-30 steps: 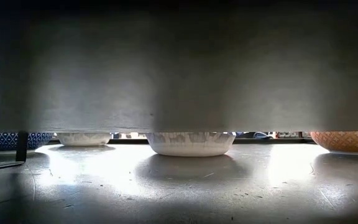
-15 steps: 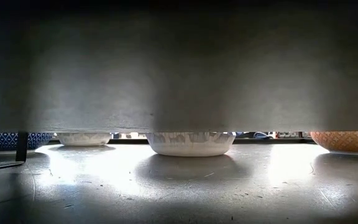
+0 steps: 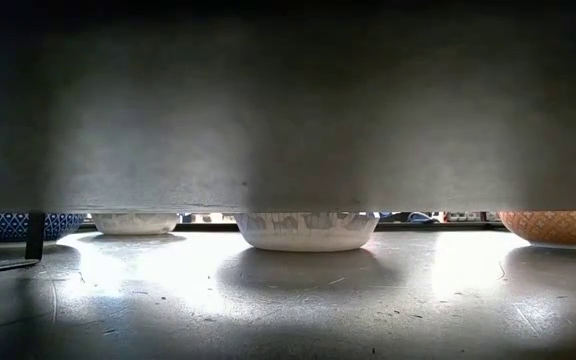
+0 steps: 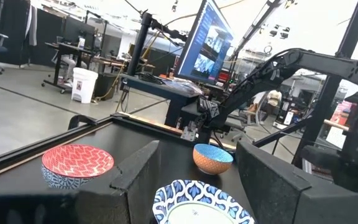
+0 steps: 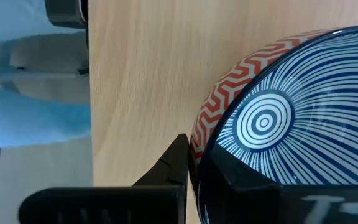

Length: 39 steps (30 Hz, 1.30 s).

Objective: Place and stack bowls onto a shelf
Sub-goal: Put the small blue bowl on the shelf

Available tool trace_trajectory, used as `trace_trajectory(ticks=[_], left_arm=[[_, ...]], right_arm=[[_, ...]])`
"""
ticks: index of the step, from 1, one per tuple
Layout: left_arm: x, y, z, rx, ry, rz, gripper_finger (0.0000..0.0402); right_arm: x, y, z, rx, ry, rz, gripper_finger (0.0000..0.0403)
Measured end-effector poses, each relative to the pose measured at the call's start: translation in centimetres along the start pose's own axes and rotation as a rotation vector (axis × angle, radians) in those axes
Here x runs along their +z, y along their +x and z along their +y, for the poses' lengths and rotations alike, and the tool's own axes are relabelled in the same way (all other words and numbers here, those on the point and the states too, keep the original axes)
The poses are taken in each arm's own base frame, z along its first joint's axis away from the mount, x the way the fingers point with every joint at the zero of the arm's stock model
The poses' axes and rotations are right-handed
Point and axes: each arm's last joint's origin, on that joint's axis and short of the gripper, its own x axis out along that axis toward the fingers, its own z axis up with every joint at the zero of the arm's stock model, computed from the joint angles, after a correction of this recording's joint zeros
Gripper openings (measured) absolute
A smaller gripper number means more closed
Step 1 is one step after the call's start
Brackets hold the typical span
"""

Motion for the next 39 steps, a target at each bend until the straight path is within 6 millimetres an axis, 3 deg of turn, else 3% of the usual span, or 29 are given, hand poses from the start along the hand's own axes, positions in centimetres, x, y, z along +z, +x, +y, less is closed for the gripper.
trace_trajectory(ticks=[9, 16, 39], left_arm=[[0.0, 0.0, 0.0, 0.001, 0.0, 0.0, 0.0194], [0.0, 0.0, 0.0, 0.0, 0.0, 0.0, 0.0194], [0.0, 0.0, 0.0, 0.001, 0.0, 0.0, 0.0194]], right_arm=[[-1.9, 0.4, 2.3, -0.003, 0.111, 0.015, 0.0013], [-3.3, 0.7, 3.9, -0.028, 0.091, -0.004, 0.0013], [-3.3, 1.0, 4.9, 0.025, 0.045, -0.039, 0.0013]])
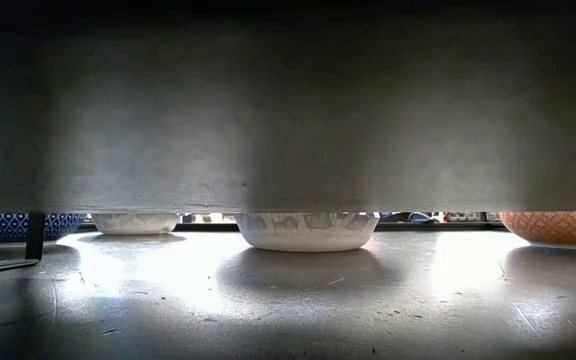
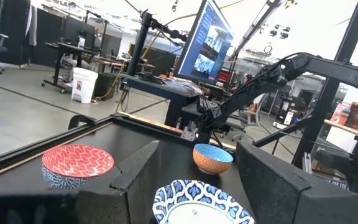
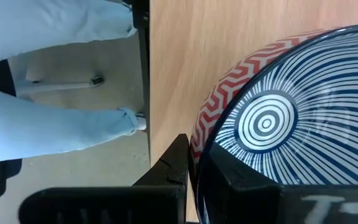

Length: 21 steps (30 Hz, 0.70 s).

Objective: Place and stack bowls onto a shelf
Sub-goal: Put the small blue bowl on the shelf

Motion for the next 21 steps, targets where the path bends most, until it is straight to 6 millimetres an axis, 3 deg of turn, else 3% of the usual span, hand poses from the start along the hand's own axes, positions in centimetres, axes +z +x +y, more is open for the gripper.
trace_trajectory(ticks=[13, 21], left_arm=[[0.0, 0.0, 0.0, 0.0, 0.0, 0.0, 0.0194], [0.0, 0.0, 0.0, 0.0, 0.0, 0.0, 0.0194]], right_arm=[[0.02, 0.02, 0.3, 0.041, -0.02, 0.007, 0.0093], [-0.17, -0.23, 0.35, 0.085, -0.05, 0.052, 0.0117]])
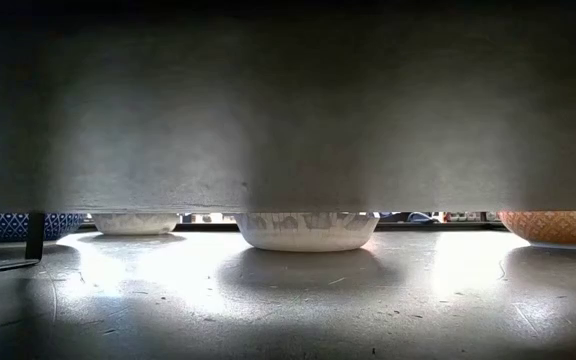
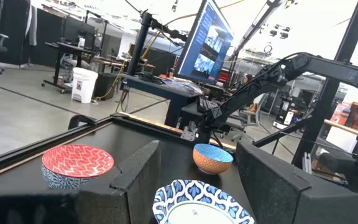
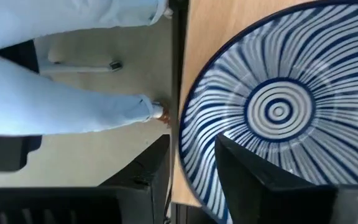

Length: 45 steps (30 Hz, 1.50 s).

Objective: Place and stack bowls onto a shelf
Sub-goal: Put the small blue bowl on the shelf, then stack the small light blue bowl on top of the small blue bowl on the shelf

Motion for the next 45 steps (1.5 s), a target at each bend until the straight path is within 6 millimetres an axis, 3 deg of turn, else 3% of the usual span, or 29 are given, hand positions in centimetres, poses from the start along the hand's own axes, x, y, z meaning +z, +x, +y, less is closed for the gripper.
trace_trajectory(ticks=[6, 17, 21, 26, 31, 35, 40, 45], left_arm=[[0.0, 0.0, 0.0, 0.0, 0.0, 0.0, 0.0194], [0.0, 0.0, 0.0, 0.0, 0.0, 0.0, 0.0194], [0.0, 0.0, 0.0, 0.0, 0.0, 0.001, 0.0194], [0.0, 0.0, 0.0, 0.0, 0.0, 0.001, 0.0194], [0.0, 0.0, 0.0, 0.001, 0.0, 0.003, 0.0194], [0.0, 0.0, 0.0, 0.001, 0.0, 0.004, 0.0194], [0.0, 0.0, 0.0, 0.001, 0.0, 0.006, 0.0194], [-0.1, 0.0, 0.0, 0.002, 0.0, 0.006, 0.0194]], right_arm=[[-0.2, -0.9, -0.1, 0.011, -0.001, 0.0, 0.013], [0.1, -5.7, -2.2, -0.023, 0.006, -0.112, 0.0123], [0.3, -7.9, -4.9, -0.144, 0.039, -0.134, 0.0123], [1.1, -10.8, -9.6, -0.282, 0.154, -0.132, 0.013], [1.9, -12.7, -14.3, -0.318, 0.291, -0.145, 0.0134], [1.0, -13.7, -17.6, -0.324, 0.392, -0.121, 0.0135], [-1.5, -13.5, -21.4, -0.361, 0.575, -0.078, 0.0135], [-3.8, -12.1, -23.2, -0.293, 0.773, -0.117, 0.0135]])
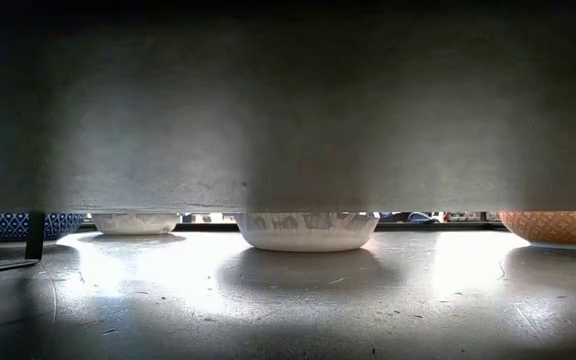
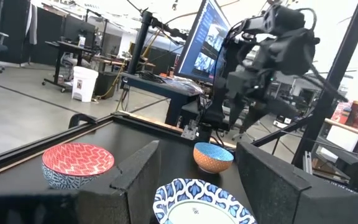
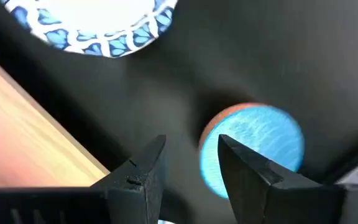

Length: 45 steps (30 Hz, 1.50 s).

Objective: Place and stack bowls onto a shelf
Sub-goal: Stack the small light blue bowl on top of the small blue bowl on the shelf

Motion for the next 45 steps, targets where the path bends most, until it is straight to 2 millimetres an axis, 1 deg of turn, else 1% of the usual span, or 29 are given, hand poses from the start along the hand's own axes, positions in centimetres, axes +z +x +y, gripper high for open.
trace_trajectory(ticks=[5, 11, 16, 19, 24, 30, 37, 45], left_arm=[[0.0, 0.0, 0.0, 0.0, 0.0, -0.001, 0.0194], [0.0, 0.0, 0.0, -0.001, 0.0, -0.001, 0.0194], [0.0, 0.0, 0.0, -0.001, 0.0, -0.001, 0.0194], [0.0, 0.0, 0.0, -0.001, 0.0, -0.001, 0.0194], [0.0, 0.0, 0.0, -0.001, 0.0, 0.0, 0.0194], [0.0, 0.0, 0.0, 0.0, 0.0, 0.0, 0.0194], [0.0, 0.0, 0.0, -0.001, 0.0, 0.0, 0.0194], [0.0, 0.0, 0.0, 0.0, 0.0, 0.0, 0.0194]], right_arm=[[-0.8, 1.7, -1.6, 0.031, 0.217, -0.014, 0.0135], [-1.6, 3.8, -2.9, -0.025, 0.331, 0.03, 0.0134], [-1.3, 5.6, -3.2, 0.005, 0.36, 0.101, 0.0134], [-0.9, 6.1, -3.1, 0.052, 0.371, 0.108, 0.0134], [-0.8, 6.8, -3.7, 0.031, 0.396, 0.128, 0.0134], [-1.3, 8.1, -4.0, 0.018, 0.428, 0.166, 0.0134], [-1.6, 10.0, -4.2, 0.052, 0.43, 0.179, 0.0134], [-2.3, 11.8, -4.9, 0.027, 0.428, 0.193, 0.0131]])
